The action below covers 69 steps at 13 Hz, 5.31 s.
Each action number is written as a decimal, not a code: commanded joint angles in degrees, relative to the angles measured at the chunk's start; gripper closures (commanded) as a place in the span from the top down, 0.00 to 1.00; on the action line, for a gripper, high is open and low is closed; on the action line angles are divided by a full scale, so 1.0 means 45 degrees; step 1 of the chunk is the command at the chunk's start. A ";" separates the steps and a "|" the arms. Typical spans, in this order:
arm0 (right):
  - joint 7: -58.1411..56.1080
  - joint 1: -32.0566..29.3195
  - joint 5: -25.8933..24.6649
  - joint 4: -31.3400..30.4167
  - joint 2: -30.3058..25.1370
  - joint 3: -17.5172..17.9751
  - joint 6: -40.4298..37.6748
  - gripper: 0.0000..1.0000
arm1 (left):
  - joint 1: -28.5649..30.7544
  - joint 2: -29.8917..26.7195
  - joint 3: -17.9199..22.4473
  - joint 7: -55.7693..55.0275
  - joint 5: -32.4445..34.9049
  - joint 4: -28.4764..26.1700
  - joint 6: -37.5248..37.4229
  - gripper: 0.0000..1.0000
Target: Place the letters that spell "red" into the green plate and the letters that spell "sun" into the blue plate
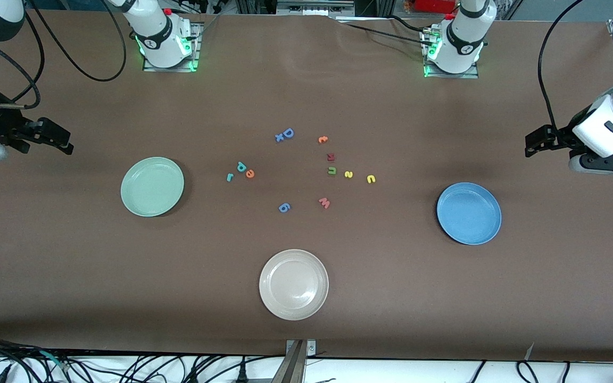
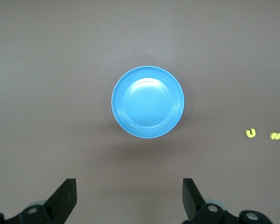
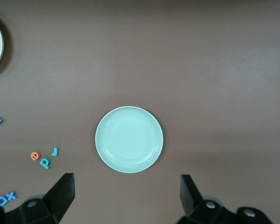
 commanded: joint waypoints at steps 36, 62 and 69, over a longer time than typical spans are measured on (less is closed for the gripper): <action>-0.0082 -0.0004 -0.0224 0.0363 0.0186 0.0026 -0.0218 1.00 | 0.0079 0.0148 -0.0012 0.0032 -0.0395 0.0343 -0.0206 1.00; -0.0101 0.0425 -0.0869 0.0442 0.0771 0.0006 -0.0335 1.00 | 0.0079 0.0148 -0.0012 0.0052 -0.0395 0.0324 -0.0206 1.00; -0.0140 0.0425 -0.0869 0.0441 0.0889 0.0026 -0.0354 1.00 | 0.0079 0.0148 -0.0012 0.0052 -0.0395 0.0343 -0.0206 1.00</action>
